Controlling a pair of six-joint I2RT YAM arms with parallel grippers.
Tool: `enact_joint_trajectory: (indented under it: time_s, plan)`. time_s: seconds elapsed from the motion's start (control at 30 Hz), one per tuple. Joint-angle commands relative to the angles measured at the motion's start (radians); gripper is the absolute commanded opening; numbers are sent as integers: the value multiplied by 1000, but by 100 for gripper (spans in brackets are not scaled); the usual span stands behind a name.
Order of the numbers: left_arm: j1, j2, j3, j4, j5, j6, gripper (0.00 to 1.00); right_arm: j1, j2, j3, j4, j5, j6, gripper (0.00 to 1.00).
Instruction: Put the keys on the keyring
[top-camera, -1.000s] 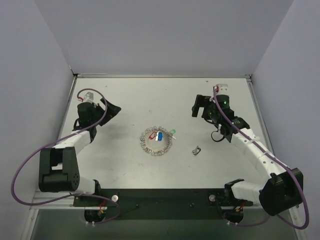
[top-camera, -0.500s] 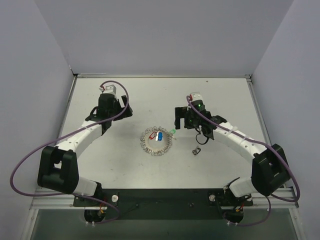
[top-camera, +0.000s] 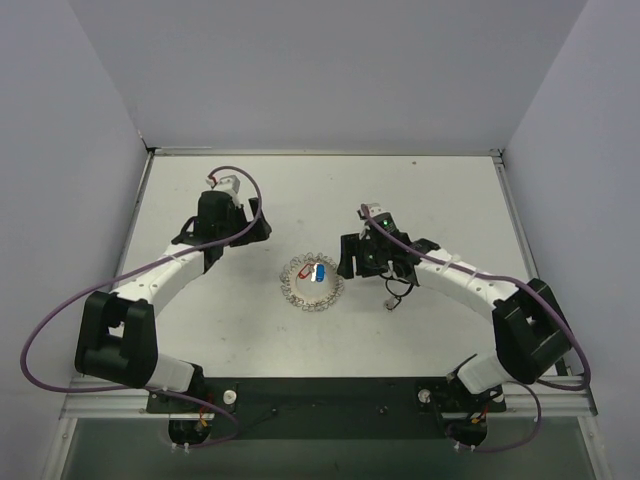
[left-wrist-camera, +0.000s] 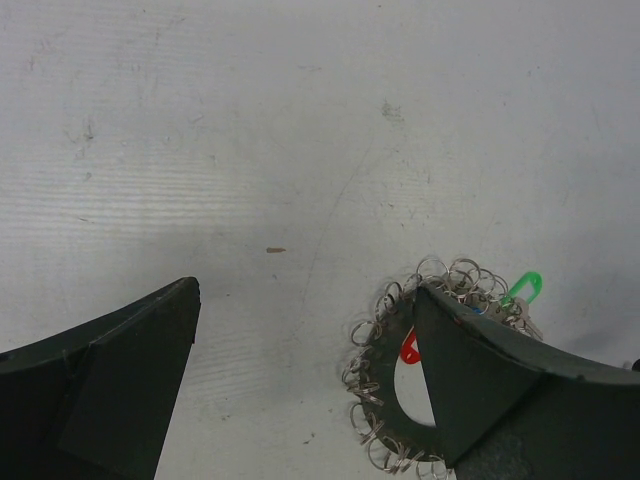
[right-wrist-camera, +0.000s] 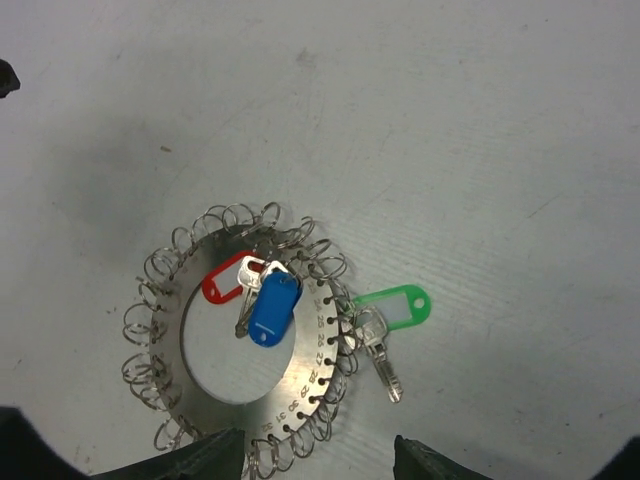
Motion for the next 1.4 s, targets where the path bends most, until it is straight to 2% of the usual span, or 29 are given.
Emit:
enact_joint_trajectory:
  time_s: [0.0,0.23,0.47,1.0,1.3,1.37]
  plan:
    - [-1,-31,-2,55,53,21,97,18,21,-33,26,-83,42,57]
    - [-1,-31,-5,68,88,19,97,25,73,-55,53,-112,77,45]
    - [-4,-45,-19,72,99,21,97,24,117,-67,71,-106,99,38]
    - [-7,-59,-22,75,117,30,97,24,159,-90,140,-97,120,31]
    - [-9,-65,-27,75,114,31,97,24,183,-78,151,-116,128,17]
    - [-9,-65,-30,75,116,31,97,24,171,-84,152,-112,128,11]
